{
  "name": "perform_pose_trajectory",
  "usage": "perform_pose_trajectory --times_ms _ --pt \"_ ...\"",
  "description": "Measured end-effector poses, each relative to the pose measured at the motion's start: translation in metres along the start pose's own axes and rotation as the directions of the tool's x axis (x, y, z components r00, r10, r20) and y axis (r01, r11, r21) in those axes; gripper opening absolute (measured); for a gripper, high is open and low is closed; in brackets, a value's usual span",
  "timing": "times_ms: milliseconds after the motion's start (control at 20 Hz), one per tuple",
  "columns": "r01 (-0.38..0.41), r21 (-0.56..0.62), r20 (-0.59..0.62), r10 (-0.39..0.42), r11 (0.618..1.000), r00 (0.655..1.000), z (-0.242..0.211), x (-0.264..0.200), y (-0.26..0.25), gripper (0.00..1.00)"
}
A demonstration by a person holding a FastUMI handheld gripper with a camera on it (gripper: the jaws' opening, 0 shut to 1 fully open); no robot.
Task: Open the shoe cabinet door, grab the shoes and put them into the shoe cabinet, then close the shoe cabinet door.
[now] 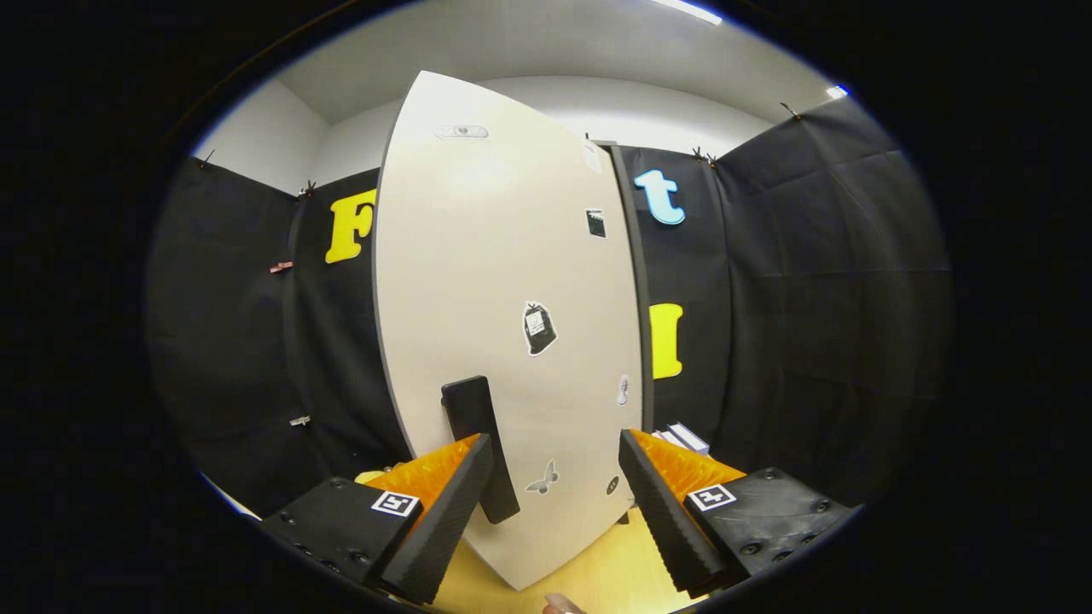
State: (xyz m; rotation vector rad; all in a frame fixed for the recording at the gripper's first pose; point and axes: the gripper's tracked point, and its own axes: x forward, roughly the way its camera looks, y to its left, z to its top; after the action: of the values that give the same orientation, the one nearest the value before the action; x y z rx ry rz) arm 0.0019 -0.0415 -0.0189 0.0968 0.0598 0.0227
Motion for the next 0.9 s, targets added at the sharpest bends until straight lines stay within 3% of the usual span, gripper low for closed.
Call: perform_pose_trajectory --times_ms 900 --pt "-0.029 -0.019 0.026 0.029 0.999 0.999 -0.011 0.016 0.073 0.98"
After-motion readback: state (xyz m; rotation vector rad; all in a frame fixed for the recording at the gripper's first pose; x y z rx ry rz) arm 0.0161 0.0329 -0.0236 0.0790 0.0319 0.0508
